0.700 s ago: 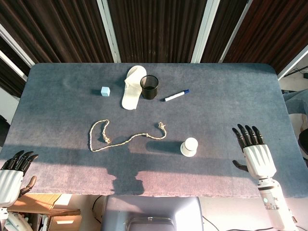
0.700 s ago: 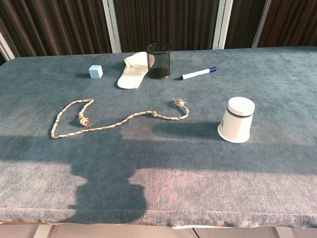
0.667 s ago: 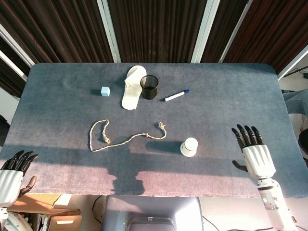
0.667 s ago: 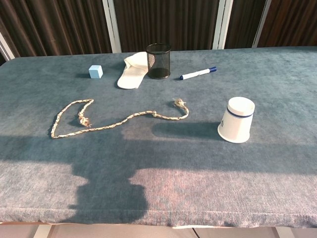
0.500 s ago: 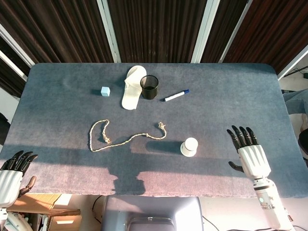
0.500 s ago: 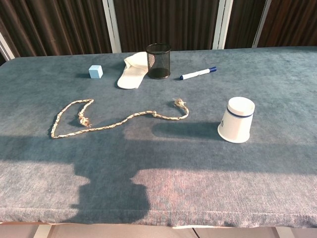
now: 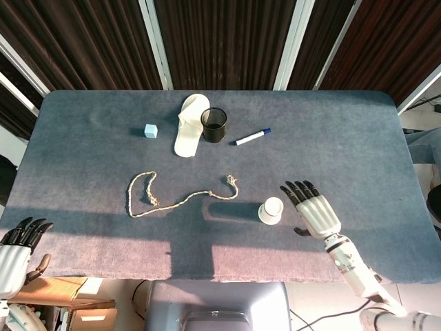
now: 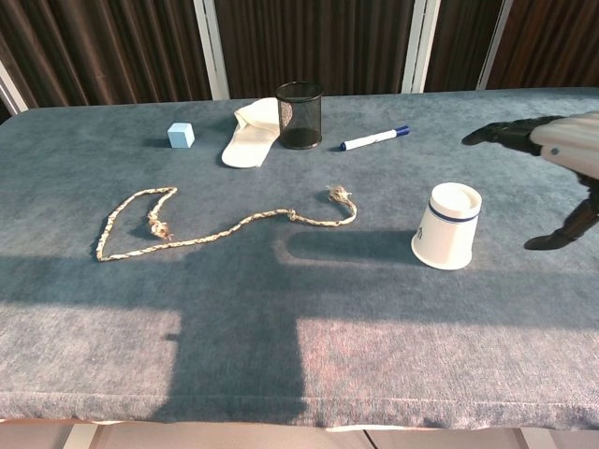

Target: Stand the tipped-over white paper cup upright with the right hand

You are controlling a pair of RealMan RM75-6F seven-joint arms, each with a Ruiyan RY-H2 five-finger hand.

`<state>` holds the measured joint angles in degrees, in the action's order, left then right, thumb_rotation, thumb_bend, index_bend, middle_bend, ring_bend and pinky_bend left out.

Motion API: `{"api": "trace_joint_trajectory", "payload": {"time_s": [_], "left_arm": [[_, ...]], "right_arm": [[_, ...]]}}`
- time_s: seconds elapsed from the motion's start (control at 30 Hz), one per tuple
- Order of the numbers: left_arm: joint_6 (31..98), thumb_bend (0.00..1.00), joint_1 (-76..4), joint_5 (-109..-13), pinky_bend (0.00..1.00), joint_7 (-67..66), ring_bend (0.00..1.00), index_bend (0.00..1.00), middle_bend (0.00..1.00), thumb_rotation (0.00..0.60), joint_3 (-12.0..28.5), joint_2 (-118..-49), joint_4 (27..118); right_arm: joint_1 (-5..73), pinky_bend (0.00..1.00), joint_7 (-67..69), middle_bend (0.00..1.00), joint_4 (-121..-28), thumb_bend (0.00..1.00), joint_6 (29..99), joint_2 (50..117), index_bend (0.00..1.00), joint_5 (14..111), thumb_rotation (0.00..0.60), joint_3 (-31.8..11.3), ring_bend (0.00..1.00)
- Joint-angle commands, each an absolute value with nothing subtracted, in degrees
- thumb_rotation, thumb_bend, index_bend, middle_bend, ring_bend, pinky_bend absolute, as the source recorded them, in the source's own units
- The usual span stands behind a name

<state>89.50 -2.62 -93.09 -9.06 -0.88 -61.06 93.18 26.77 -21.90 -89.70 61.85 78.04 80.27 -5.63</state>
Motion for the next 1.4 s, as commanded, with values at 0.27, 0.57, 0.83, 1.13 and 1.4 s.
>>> {"api": "trace_joint_trajectory", "payload": {"time_s": [0.27,0.57,0.83,1.13,1.4], "left_arm": [[89.8,0.34,-2.2,-93.0,0.29,-9.2,0.12,0.23,0.18,0.6,-0.9,-60.7,93.6],[90.0,0.34,-2.0,-92.9,0.29,-9.7,0.12,0.23,0.18,0.6,-0.9,-60.5,93.9],[90.0,0.34,-1.8,-92.9,0.29,-9.6,0.12,0.23,0.18,0.6,-0.9,-60.4,94.0],[89.5,0.34,-1.8,-92.0,0.29,-9.5,0.13,0.23,0.18,0.6,-0.7,-60.4,94.0],[88.8,0.34,-2.0,-91.5,0.29,-11.3,0.13,0.24,0.18,0.6,-0.6,-60.6,94.6]], "right_arm": [[31.2,0.27,-18.7,0.21,-83.0,0.35,57.0,84.6,0.27,78.2,0.6,-6.6,0.17],[32.1,0.33,-15.1,0.26,-79.4,0.58,57.5,87.3,0.34,80.5,0.6,-5.5,0.23],[31.0,0.51,-14.3,0.38,-75.9,0.82,60.3,89.3,0.5,81.8,0.6,-4.3,0.4],[28.7,0.67,-9.5,0.57,-70.7,0.92,68.6,92.7,0.77,85.1,0.6,-4.6,0.6],[27.9,0.67,15.1,0.57,-62.7,0.92,78.2,97.6,0.77,91.7,0.6,-4.5,0.61]]}}
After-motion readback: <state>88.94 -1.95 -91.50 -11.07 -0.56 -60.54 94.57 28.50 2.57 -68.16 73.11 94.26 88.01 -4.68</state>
